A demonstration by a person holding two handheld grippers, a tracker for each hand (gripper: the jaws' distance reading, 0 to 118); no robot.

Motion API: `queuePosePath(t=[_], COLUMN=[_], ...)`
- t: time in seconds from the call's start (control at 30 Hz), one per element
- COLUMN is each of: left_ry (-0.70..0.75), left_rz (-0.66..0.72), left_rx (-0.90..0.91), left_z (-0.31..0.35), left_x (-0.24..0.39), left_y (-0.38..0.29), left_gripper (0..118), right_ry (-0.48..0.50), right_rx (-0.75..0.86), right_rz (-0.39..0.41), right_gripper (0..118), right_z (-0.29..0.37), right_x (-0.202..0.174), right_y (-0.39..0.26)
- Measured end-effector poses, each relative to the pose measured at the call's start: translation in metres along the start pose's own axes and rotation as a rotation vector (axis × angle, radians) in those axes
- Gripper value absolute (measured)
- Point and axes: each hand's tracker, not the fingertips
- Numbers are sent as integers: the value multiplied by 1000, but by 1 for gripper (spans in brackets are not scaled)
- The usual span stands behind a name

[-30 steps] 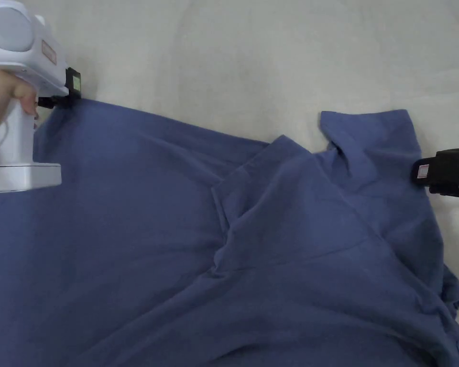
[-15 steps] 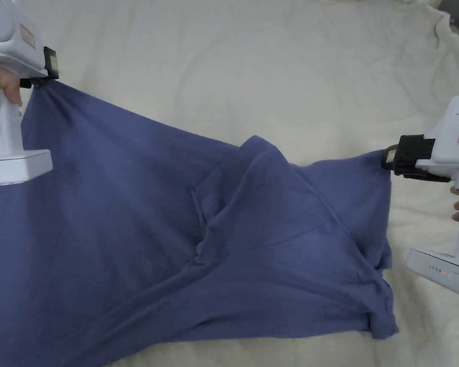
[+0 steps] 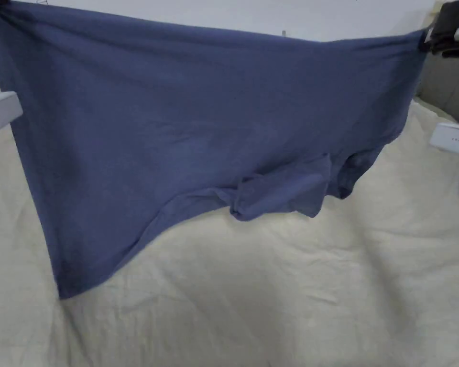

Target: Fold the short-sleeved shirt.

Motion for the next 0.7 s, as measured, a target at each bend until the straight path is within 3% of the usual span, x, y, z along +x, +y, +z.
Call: queuePosePath(t=[0.33,0.47,0.7], left_ry=[-10,5,58], left_rz=[114,131,54], left_rx=[142,136,102], left_z=[69,59,24], left_x=[-30,-29,12], left_y=[68,78,88], left_gripper=[0,0,0], right_ry=[-14,-21,-98], right_rx=[168,165,149], right_rz=[66,33,65], right_gripper=[0,0,0], right_z=[73,62,14], right_x=[-26,-32,-49], right_y=[74,95,130])
